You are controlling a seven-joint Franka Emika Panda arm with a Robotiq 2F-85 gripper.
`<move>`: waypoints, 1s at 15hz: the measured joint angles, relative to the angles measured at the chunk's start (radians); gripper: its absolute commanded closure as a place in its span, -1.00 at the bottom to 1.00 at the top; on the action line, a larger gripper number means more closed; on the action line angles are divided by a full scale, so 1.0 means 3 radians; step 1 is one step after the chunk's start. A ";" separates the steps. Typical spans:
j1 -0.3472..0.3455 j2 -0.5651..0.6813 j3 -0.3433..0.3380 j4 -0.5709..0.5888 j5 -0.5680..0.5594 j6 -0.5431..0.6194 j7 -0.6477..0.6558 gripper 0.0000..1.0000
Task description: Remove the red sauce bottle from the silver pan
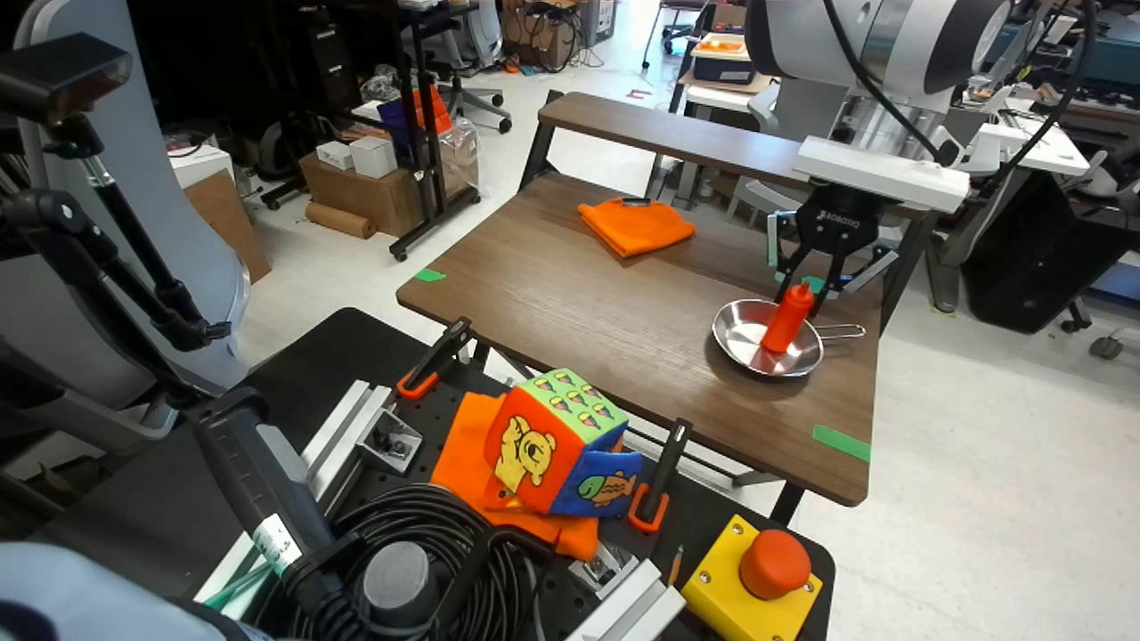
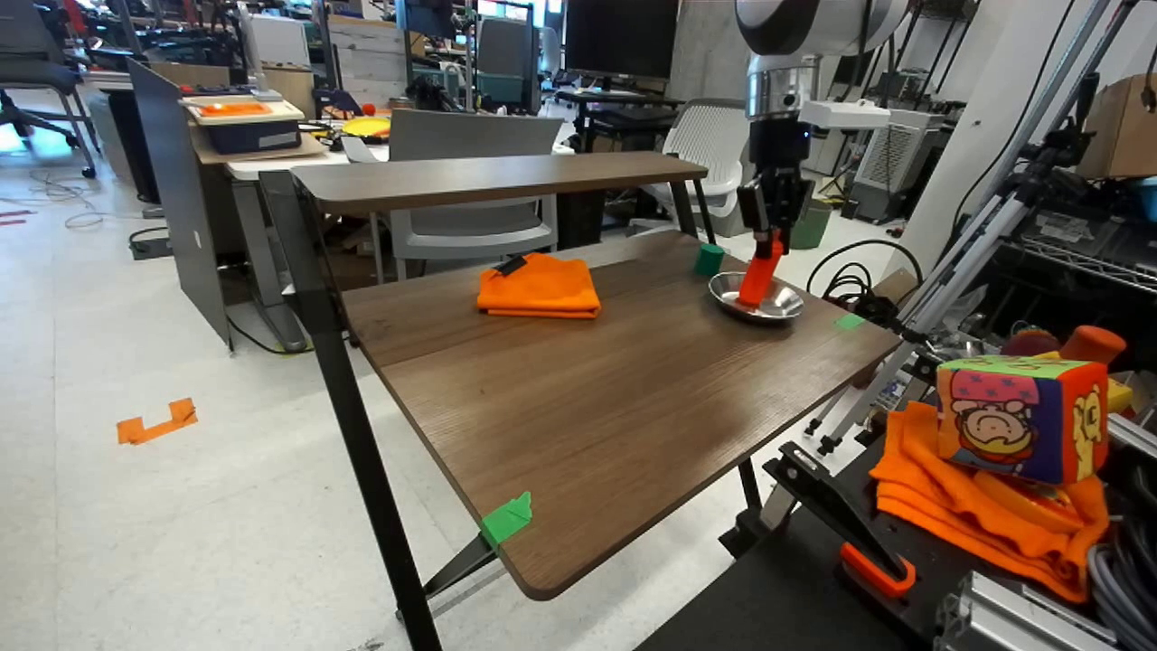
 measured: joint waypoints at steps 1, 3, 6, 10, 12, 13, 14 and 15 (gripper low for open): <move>0.0001 -0.0020 0.0000 0.0001 -0.0002 0.0001 0.0000 0.73; 0.0015 -0.0131 0.0005 -0.0042 -0.0007 0.0028 -0.0003 0.73; 0.0084 -0.0542 0.0056 -0.0314 -0.0018 0.0161 -0.0042 0.73; 0.0270 -0.1142 0.0172 -0.0829 -0.0053 0.0324 -0.0055 0.73; 0.0382 -0.1301 0.0241 -0.1052 -0.0057 0.0378 -0.0055 0.73; 0.0432 -0.1340 0.0279 -0.1151 -0.0057 0.0413 -0.0055 0.73; 0.0479 -0.1363 0.0318 -0.1243 -0.0057 0.0438 -0.0055 0.73; 0.0515 -0.1368 0.0358 -0.1323 -0.0057 0.0466 -0.0055 0.73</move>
